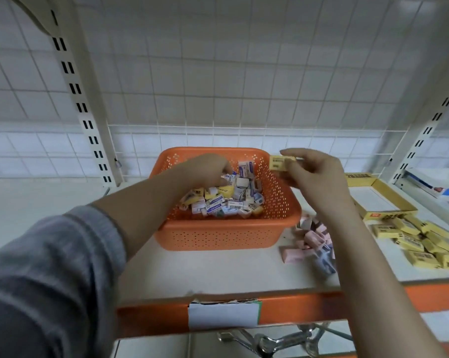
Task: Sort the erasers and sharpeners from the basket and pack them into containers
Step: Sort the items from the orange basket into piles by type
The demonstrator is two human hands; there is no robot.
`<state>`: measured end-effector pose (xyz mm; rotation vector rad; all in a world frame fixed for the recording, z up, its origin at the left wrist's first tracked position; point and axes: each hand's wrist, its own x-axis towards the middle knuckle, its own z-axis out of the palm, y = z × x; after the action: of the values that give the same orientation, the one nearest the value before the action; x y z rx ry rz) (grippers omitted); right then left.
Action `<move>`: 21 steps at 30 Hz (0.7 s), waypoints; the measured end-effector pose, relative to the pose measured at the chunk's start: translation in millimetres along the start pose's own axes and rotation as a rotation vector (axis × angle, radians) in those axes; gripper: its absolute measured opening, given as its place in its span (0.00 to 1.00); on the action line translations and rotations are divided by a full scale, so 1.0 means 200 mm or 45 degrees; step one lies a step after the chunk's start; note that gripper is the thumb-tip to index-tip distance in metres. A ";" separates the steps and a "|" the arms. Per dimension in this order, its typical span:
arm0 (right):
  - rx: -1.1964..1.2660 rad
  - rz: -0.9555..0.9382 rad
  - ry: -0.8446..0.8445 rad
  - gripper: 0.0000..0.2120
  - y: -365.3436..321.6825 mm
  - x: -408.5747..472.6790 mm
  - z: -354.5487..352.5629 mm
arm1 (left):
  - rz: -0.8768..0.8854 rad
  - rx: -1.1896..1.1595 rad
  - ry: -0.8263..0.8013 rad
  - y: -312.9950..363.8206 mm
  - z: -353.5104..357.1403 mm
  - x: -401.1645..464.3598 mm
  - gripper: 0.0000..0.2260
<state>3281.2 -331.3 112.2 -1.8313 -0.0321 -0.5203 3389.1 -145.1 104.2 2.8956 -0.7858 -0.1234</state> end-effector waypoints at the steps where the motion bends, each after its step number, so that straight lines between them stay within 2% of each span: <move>1: 0.089 0.035 0.027 0.15 0.01 -0.06 -0.02 | 0.013 0.011 -0.036 0.00 0.01 0.03 0.19; 5: 0.330 0.177 0.098 0.15 0.07 -0.21 -0.08 | 0.014 0.028 -0.143 -0.01 0.06 0.11 0.19; 10: 0.437 0.252 0.169 0.19 0.10 -0.27 -0.08 | 0.010 -0.022 -0.095 0.01 0.05 0.13 0.16; 15: 0.429 0.177 0.292 0.17 0.08 -0.26 -0.10 | 0.054 -0.129 0.137 0.09 -0.10 0.02 0.14; 21: 0.279 0.062 0.558 0.14 0.09 -0.25 -0.22 | 0.154 -0.523 0.574 0.30 -0.11 -0.21 0.09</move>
<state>3226.6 -366.2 87.6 -1.4711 0.2433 -0.8397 3325.8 -173.8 136.9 2.3523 -0.7415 0.3306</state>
